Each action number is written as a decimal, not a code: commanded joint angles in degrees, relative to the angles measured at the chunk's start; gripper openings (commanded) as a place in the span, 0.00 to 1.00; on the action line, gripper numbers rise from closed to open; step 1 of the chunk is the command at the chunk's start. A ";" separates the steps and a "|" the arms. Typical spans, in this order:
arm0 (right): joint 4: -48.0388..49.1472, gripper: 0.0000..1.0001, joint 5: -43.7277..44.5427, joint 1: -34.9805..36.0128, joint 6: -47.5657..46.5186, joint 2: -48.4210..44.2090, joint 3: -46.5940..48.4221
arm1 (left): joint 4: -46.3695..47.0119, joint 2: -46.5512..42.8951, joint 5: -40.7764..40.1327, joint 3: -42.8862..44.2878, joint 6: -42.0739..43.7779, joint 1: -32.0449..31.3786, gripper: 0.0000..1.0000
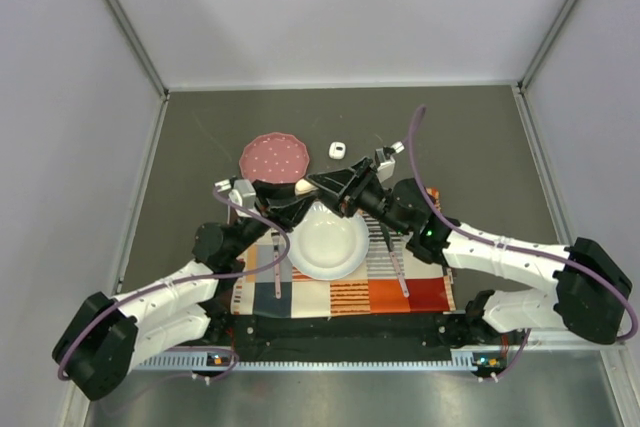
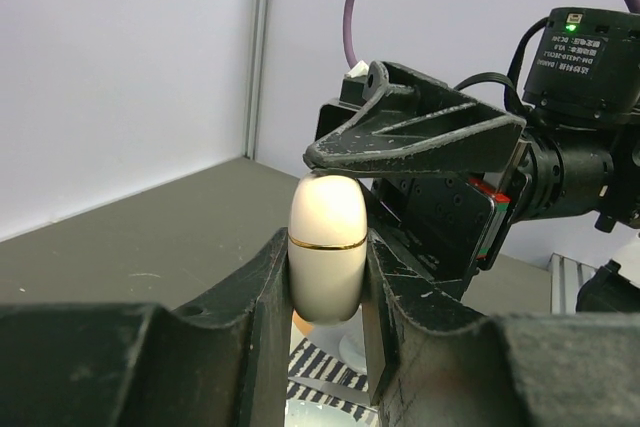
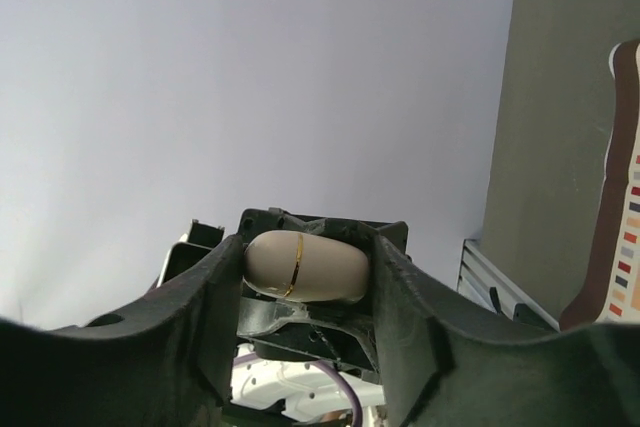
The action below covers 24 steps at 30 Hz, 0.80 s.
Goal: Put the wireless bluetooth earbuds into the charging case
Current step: Pass from the right arm to the left, then open the charging case.
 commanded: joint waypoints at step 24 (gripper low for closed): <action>-47.70 0.73 -14.36 0.15 -70.72 -7.90 28.92 | 4.15 -12.84 17.69 -4.57 0.18 7.31 0.00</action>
